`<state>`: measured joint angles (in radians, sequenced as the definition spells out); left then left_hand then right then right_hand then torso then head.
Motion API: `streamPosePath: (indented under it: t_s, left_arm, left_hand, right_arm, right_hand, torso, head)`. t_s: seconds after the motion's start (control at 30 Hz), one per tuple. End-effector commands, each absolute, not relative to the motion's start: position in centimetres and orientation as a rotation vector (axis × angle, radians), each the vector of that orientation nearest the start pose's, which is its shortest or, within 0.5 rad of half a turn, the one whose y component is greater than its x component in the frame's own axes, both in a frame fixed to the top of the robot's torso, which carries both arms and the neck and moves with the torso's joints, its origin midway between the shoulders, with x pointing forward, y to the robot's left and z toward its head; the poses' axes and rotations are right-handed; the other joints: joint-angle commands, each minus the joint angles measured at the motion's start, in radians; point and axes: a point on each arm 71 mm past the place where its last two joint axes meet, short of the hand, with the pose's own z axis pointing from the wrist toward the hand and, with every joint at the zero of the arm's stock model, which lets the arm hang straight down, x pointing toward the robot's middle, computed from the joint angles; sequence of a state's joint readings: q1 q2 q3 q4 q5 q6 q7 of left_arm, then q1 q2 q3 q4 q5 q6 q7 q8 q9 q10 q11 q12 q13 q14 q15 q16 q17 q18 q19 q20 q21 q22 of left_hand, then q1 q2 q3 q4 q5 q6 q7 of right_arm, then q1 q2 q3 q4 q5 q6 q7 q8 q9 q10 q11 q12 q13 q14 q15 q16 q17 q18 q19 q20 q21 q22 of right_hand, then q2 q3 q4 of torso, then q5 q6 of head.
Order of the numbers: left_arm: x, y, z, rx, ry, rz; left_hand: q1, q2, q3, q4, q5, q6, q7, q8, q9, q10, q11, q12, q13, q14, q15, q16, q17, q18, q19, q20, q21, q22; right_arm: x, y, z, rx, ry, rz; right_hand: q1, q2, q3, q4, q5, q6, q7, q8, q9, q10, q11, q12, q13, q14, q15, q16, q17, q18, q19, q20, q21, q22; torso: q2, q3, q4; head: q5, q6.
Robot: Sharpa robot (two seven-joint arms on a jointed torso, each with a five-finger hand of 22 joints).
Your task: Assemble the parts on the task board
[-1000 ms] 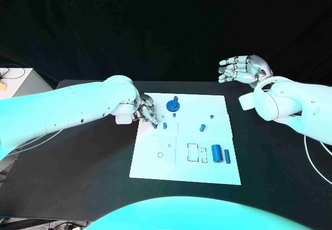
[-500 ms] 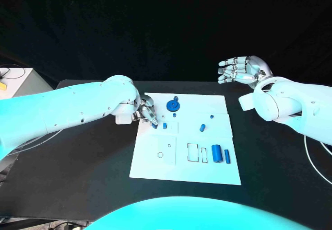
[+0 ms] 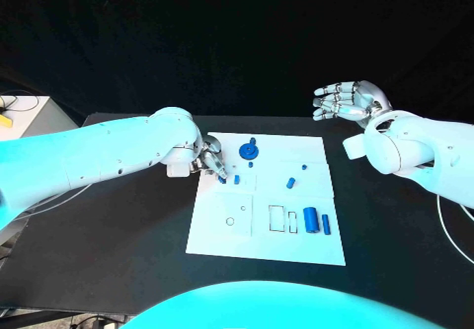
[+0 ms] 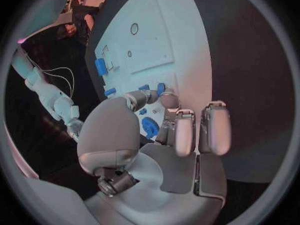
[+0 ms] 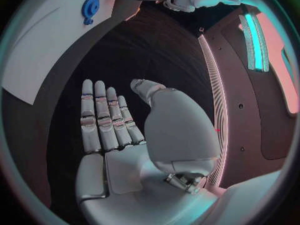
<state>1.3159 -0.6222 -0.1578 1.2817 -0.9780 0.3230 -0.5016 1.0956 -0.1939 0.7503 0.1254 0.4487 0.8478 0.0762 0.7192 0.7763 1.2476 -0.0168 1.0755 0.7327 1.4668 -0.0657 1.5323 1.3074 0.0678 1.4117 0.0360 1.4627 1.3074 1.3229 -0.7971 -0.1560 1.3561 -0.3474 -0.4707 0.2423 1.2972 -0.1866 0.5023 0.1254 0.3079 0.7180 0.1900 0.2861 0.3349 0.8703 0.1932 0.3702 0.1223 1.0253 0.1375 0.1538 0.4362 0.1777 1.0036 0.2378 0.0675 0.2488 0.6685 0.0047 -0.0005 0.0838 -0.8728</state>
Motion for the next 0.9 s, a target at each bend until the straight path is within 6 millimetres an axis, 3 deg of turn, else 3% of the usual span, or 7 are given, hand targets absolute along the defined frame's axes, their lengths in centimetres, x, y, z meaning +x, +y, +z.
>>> streamPosePath:
  t_s: [0.03,0.73,0.9]
  left_arm:
    - [51.15,17.36,-23.13,-0.025,2.520,-0.351]
    - [50.97,17.14,-23.42,0.012,2.535,-0.327]
    - [50.94,17.21,-23.45,0.022,2.541,-0.318]
  left_hand:
    - [-0.001,0.007,0.169,-0.178,0.004,0.024,-0.015,0.001,0.061,0.008,-0.001,0.000,-0.002,0.087,-0.010,0.002,0.209,-0.014,0.006,0.001,0.004,0.037]
    - [-0.002,0.008,0.168,-0.177,0.005,0.024,-0.015,0.001,0.061,0.008,-0.001,0.000,-0.002,0.087,-0.010,0.001,0.208,-0.014,0.005,0.001,0.003,0.035]
    - [-0.003,0.009,0.168,-0.177,0.007,0.025,-0.015,0.001,0.062,0.009,-0.001,0.000,-0.001,0.088,-0.010,0.004,0.212,-0.014,0.006,0.001,0.003,0.036]
  right_arm:
    - [52.84,-24.41,-16.68,0.788,1.471,1.104]
    - [52.68,-24.82,-16.95,0.795,1.465,1.091]
    - [52.66,-24.87,-16.97,0.796,1.465,1.091]
  right_hand:
    - [-0.011,0.002,-0.005,0.001,-0.005,0.006,0.071,-0.006,-0.001,0.003,0.001,0.002,-0.003,0.006,0.001,-0.004,-0.002,0.005,0.000,0.005,-0.001,-0.003]
    - [-0.010,0.003,-0.005,0.000,-0.006,0.007,0.070,-0.006,-0.001,0.004,0.000,0.002,-0.004,0.007,0.000,-0.005,-0.003,0.005,0.000,0.004,-0.001,-0.005]
    - [-0.010,0.003,-0.005,0.000,-0.006,0.007,0.070,-0.006,-0.001,0.004,0.000,0.002,-0.004,0.007,0.000,-0.005,-0.003,0.005,0.000,0.004,-0.001,-0.005]
  torso:
    - [0.000,0.0006,-0.0010]
    - [0.000,-0.0007,-0.0016]
    - [0.000,0.0008,-0.0009]
  head:
    - [0.001,0.000]
    - [-0.004,0.000]
    - [-0.005,0.000]
